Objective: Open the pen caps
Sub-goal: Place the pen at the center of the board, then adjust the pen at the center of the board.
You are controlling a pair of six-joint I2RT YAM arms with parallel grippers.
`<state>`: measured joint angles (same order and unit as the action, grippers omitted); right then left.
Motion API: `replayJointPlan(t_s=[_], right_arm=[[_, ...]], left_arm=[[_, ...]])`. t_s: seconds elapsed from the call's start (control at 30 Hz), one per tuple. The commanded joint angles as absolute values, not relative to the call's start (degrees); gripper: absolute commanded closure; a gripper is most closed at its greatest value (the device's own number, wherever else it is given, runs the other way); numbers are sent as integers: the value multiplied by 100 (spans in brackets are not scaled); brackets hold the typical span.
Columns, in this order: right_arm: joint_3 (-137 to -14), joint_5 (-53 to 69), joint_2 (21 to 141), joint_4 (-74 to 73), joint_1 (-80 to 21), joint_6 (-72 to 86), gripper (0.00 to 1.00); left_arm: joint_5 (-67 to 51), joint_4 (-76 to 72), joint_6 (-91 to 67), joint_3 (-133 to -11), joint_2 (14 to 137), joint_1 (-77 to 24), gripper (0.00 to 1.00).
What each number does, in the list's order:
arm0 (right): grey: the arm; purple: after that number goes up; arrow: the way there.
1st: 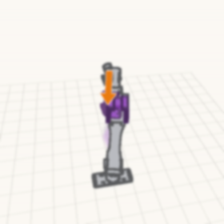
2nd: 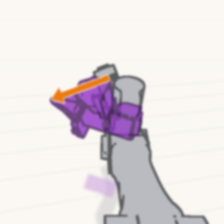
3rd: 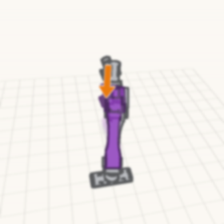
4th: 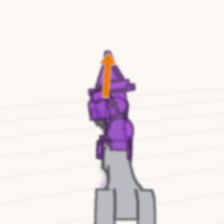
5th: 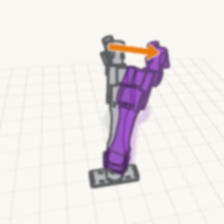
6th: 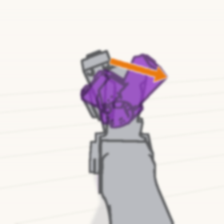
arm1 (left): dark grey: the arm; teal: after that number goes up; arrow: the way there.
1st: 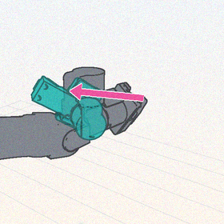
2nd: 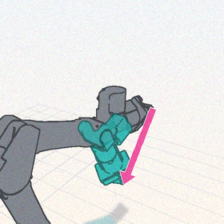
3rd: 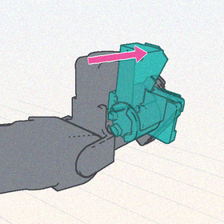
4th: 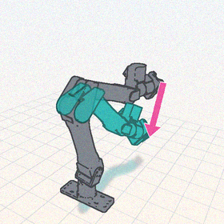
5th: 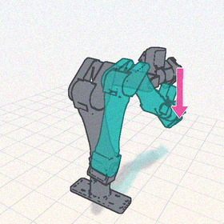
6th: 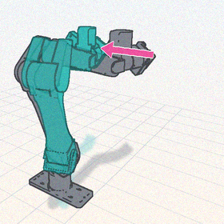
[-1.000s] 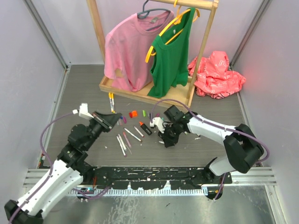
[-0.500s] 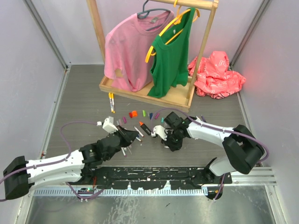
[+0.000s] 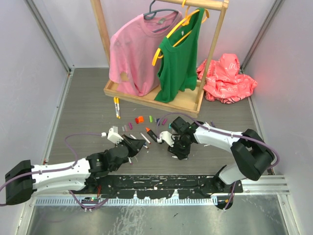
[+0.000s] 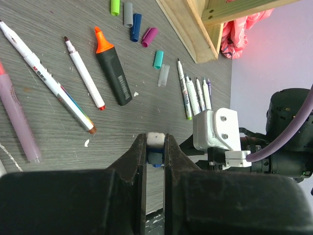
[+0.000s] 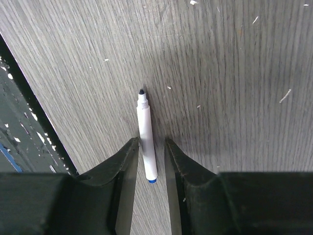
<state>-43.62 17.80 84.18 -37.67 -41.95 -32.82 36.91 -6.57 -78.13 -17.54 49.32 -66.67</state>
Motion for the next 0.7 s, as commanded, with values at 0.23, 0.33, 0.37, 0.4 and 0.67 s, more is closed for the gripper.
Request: replayJointPlan(t_s=[0.23,0.33,0.37,0.4,0.67], right_arm=[[-4412,1666,8451,-3639,-4067,-3194,59],[-4412,1700,8445,-3647,-4052,-3190,58],[-4406,1711,8453,-3652,-4056,-3195,57],[-4401,1726,8467,-3656,-4052,-3195,57],[-4362,1678,8583,-3656,-4069,-3219,56]], left_arm=[[4076,-772,-8340,-1966,5525,-7076,100],[4063,-845,-8396,-1985,5688,-7110,100],[4064,-858,-8402,-1994,5713,-7115,100],[4069,-862,-8398,-2016,5732,-7123,100],[4065,-844,-8514,-2118,5933,-7163,100]])
